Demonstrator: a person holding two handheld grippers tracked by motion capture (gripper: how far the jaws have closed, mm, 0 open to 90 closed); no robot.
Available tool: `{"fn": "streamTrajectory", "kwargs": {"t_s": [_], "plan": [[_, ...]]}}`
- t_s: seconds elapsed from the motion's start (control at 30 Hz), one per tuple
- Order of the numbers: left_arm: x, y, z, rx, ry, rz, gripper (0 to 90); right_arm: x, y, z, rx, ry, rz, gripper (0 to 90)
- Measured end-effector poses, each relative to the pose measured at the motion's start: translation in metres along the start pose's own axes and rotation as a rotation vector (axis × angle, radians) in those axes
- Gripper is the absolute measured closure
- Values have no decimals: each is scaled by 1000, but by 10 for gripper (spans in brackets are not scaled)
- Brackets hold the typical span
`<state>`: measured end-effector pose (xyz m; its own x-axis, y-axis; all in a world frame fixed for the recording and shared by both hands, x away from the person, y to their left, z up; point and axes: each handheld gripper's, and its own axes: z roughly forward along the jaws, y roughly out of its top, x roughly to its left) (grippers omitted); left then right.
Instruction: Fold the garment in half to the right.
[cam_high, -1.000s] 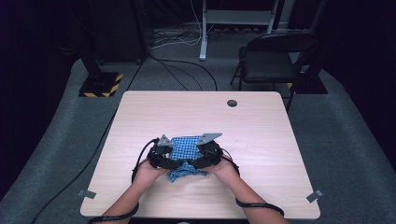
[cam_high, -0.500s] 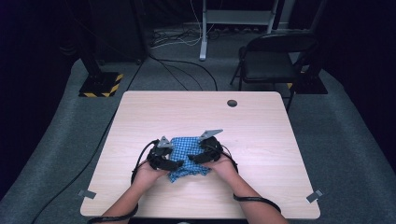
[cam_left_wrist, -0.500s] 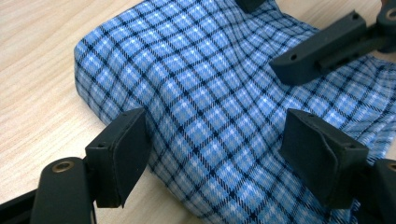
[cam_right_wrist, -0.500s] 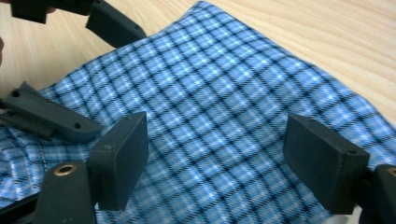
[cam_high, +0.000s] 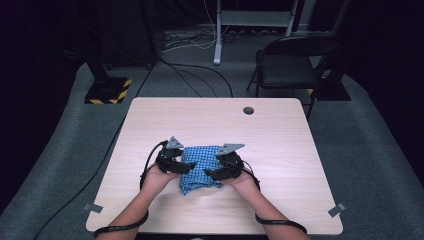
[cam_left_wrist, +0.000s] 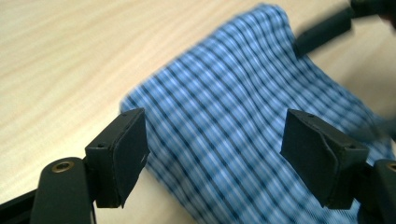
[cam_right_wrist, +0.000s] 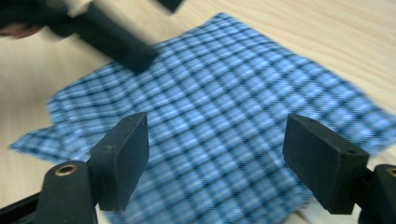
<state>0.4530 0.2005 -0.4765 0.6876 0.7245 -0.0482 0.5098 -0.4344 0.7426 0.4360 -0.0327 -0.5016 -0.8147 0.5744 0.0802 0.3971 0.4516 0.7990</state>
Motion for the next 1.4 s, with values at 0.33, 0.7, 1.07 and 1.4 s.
{"fn": "streamTrajectory", "kwargs": {"t_s": [0.33,0.7,1.07,1.4], "plan": [[15,6,30,44,51,-33,229,8,-13,7,17,2,-5,212],[31,1,24,32,80,-66,230,2,-15,-10,12,-41,1,213],[24,-6,6,20,5,-58,226,5,3,-4,17,-29,-21,211],[22,-17,13,38,0,-64,221,16,5,16,49,12,-41,209]]}}
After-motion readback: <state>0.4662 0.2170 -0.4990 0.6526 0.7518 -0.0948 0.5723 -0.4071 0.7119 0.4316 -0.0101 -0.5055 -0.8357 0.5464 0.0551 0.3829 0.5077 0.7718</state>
